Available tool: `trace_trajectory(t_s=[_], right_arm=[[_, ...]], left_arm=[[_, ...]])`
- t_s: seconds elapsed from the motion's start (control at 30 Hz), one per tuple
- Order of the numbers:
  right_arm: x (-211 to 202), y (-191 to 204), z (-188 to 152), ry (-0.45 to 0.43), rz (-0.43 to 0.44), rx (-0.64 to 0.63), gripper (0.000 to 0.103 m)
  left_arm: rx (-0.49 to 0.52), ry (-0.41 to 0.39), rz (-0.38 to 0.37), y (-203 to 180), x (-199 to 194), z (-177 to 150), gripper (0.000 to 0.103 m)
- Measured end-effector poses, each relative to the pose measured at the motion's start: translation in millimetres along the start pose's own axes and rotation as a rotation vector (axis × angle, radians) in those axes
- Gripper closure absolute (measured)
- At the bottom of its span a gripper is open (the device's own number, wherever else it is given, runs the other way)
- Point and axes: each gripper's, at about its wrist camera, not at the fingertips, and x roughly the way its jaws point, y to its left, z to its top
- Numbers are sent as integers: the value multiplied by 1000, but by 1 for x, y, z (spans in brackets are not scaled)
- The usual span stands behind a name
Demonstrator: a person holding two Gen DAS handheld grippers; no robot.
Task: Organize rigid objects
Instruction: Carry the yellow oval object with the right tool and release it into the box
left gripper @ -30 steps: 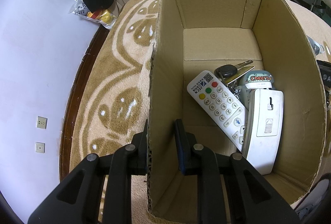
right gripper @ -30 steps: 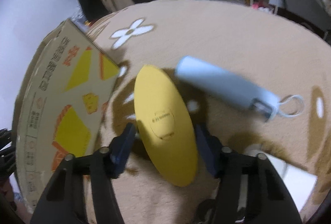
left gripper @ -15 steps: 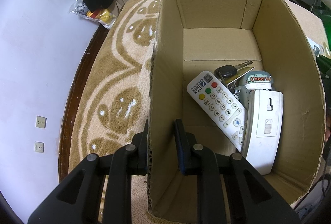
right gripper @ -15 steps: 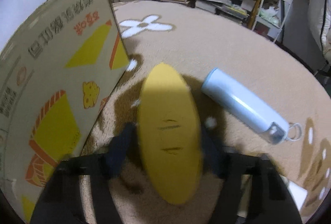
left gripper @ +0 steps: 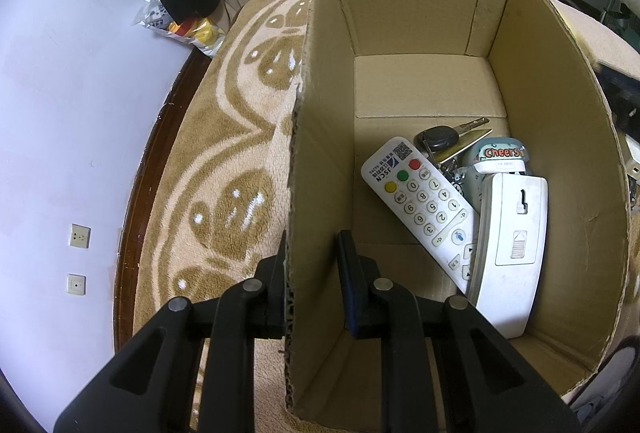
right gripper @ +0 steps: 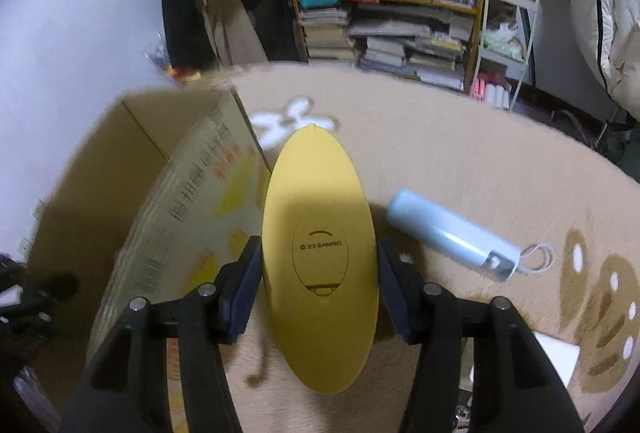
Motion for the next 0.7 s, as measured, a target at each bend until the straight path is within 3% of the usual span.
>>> trace_trajectory(t_s=[0.37, 0.7], right_arm=[[-52, 41, 23, -111, 128, -6, 44], [-48, 81, 13, -62, 186, -67, 44]], left_arm=[[6, -2, 7, 0, 0, -1, 84], [5, -1, 6, -2, -1, 0, 84]])
